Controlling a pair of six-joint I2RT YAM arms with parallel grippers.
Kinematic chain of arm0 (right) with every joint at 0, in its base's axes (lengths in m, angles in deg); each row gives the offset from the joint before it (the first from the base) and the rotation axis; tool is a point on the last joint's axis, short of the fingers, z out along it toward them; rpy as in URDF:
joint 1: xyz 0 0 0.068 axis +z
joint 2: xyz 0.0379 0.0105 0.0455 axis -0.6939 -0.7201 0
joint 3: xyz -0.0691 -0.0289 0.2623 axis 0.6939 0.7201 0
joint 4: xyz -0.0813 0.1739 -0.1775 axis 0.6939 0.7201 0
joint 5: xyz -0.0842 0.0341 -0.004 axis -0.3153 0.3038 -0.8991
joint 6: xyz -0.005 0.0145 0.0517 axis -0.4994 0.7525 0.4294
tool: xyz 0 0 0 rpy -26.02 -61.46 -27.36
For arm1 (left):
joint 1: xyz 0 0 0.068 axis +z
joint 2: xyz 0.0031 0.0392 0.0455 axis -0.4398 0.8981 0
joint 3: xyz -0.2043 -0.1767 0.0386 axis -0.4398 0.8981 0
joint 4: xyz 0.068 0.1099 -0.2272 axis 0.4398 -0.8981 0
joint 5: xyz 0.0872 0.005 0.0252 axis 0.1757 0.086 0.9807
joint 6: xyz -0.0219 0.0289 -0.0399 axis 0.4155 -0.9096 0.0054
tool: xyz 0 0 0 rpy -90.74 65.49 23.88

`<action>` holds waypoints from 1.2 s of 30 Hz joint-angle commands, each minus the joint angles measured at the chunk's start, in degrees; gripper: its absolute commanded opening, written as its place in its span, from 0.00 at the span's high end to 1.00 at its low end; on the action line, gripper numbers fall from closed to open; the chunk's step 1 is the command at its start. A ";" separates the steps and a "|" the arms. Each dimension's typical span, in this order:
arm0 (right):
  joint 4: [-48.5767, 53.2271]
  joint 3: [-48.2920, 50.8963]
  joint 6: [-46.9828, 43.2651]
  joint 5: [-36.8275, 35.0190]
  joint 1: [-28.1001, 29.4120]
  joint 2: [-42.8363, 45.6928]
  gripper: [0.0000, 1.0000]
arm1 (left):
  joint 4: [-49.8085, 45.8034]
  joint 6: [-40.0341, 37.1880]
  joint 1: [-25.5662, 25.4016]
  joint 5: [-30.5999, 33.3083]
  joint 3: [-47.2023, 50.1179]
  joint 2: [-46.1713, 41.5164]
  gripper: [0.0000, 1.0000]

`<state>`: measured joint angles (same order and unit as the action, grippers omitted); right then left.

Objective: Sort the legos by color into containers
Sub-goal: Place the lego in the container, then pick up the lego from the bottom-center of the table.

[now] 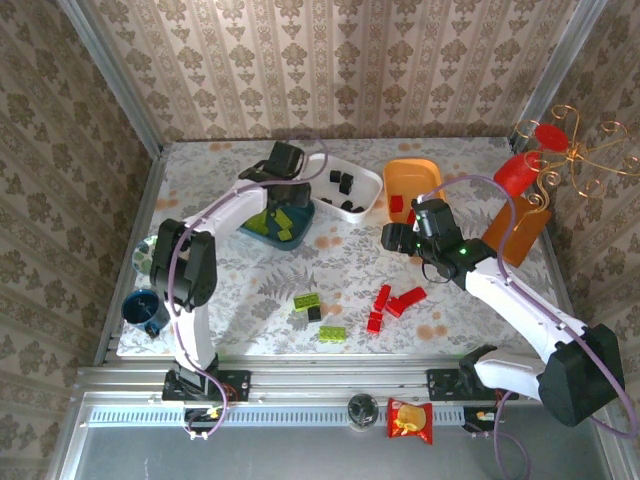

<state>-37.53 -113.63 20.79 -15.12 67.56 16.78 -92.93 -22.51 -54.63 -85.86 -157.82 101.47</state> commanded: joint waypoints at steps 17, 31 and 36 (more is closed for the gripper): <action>0.08 -10.42 -8.75 10.46 21.10 -23.41 0.00 | 7.90 7.21 4.91 -6.81 9.04 -14.95 0.10; 5.67 -23.92 -26.19 4.71 33.16 -39.26 0.00 | 1.98 10.53 2.88 -3.94 32.90 -51.56 0.00; 9.47 -27.23 -30.29 -1.12 34.83 -43.18 0.07 | -3.01 11.81 5.11 -2.07 37.29 -60.03 0.00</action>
<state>-32.53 -138.79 -4.90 -11.49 101.56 -24.25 -91.62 -12.50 -50.85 -89.90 -121.91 44.55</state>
